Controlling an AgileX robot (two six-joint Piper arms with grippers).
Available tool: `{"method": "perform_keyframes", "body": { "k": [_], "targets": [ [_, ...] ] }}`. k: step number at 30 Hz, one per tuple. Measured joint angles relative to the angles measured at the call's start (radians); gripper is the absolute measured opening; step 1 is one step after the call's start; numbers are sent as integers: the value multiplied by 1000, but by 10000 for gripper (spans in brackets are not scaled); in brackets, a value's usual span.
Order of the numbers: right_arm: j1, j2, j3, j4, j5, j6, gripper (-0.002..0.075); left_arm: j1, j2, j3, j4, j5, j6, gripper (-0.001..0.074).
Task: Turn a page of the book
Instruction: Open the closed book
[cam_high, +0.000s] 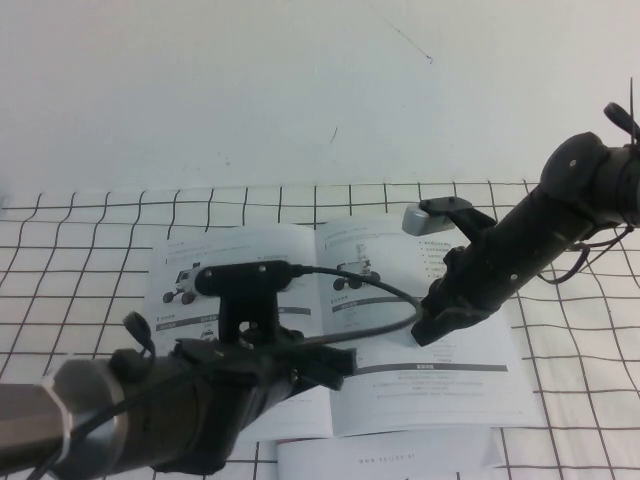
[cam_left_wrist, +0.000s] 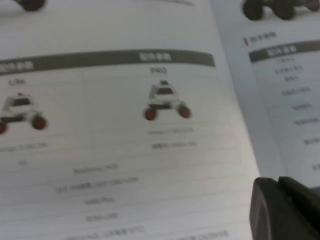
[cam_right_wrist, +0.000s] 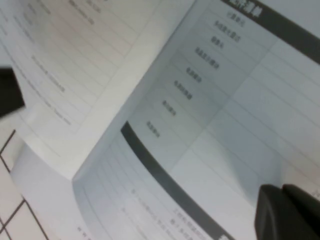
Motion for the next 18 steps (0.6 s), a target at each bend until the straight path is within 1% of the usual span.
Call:
{"method": "perform_keyframes", "body": {
  "k": [5,10,14,18],
  "targets": [
    [4,0,10,-78,-2,83,1,99,0,0,2,49,50,-3],
    [8,2,65,-88,-5,118,1,175,32,0,6,191,92,-3],
    [15,-6,109,-59,-28,126,1,210,77,0,8,209,99,-3],
    [16,-13,124,-41,-40,128,1,216,116,0,10,199,111,-3]
  ]
}}
